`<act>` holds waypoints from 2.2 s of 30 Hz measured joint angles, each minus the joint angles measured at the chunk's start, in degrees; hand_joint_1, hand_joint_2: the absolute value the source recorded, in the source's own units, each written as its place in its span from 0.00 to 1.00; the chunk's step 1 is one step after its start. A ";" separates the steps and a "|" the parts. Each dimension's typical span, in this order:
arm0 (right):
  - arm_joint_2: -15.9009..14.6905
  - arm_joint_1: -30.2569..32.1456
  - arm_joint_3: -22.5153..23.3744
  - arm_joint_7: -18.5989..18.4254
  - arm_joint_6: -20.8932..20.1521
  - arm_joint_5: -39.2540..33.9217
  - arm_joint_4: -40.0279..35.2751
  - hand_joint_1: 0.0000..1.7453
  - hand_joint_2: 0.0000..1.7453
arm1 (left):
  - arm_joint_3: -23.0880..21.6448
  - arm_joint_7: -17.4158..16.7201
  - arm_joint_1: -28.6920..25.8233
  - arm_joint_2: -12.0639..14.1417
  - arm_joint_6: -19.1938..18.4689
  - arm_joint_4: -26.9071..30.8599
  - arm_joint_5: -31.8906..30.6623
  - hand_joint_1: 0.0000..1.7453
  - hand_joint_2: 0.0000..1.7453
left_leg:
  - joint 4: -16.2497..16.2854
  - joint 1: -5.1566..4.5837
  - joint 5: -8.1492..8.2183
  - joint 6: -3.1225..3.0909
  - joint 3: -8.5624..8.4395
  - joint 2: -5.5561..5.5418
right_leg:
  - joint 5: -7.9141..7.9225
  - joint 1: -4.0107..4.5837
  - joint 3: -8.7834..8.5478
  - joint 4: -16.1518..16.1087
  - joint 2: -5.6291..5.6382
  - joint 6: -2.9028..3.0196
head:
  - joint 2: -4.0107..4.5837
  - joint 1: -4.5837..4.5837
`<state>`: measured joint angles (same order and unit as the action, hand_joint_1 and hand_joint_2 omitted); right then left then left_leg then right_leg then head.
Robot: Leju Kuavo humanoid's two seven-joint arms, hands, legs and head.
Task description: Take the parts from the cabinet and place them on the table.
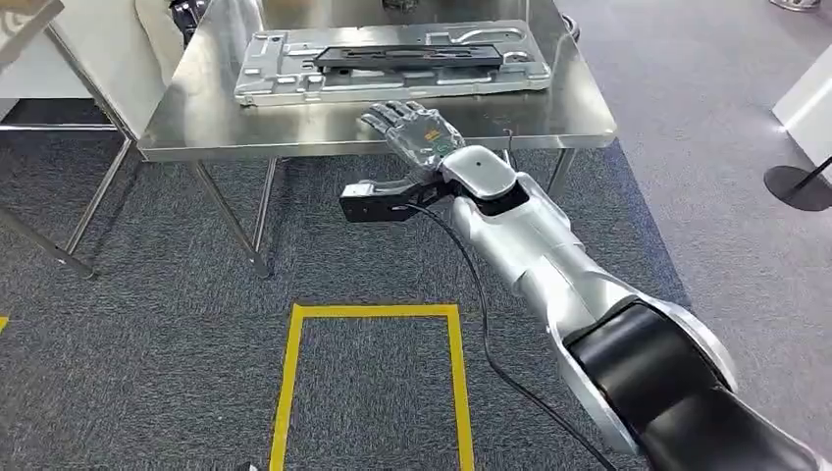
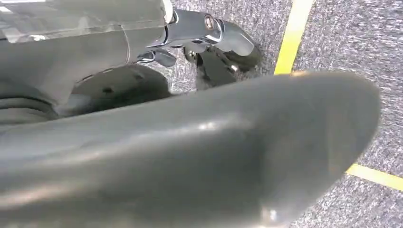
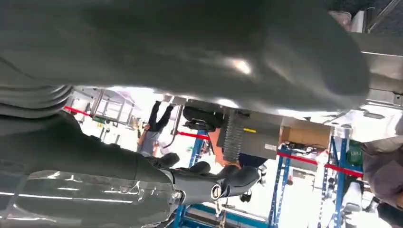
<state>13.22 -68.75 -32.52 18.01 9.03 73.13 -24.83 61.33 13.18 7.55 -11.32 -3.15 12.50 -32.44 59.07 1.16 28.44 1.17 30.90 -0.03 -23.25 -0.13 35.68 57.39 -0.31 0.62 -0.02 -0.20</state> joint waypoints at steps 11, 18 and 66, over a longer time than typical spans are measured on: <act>-1.09 0.24 0.00 -0.35 0.02 -0.20 0.20 0.00 0.00 | -0.09 -0.13 0.43 -0.02 -0.24 -0.02 -0.55 0.00 0.00 | -1.46 -0.24 -3.66 -2.86 3.61 0.15 | -9.68 -0.25 6.87 17.72 0.25 -2.96 | 0.02 -0.22; -1.29 -0.19 0.00 -0.39 0.04 -0.33 0.11 0.00 0.00 | -0.13 -0.15 0.60 -0.20 -0.35 -0.04 -0.57 0.00 0.00 | -1.31 -0.41 -5.88 -1.51 5.66 0.13 | -4.20 0.74 -4.94 -0.78 0.20 -0.93 | 0.00 -0.40; -11.65 27.51 23.68 -0.94 -5.90 -29.02 6.51 0.00 0.00 | 0.13 1.90 -0.26 1.18 -0.35 -0.04 1.59 0.00 1.00 | -1.16 -0.50 -2.17 -2.21 2.13 -0.43 | -1.38 0.01 -1.64 -0.32 0.06 -2.19 | 0.00 0.22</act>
<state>1.58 -41.24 -8.84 17.07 3.13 44.12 -18.32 61.46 15.08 7.30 -10.14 -3.50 12.46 -30.84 57.91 0.67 26.27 -1.05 33.03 -0.46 -24.63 -0.12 34.04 57.07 -0.24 -1.57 -0.02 0.02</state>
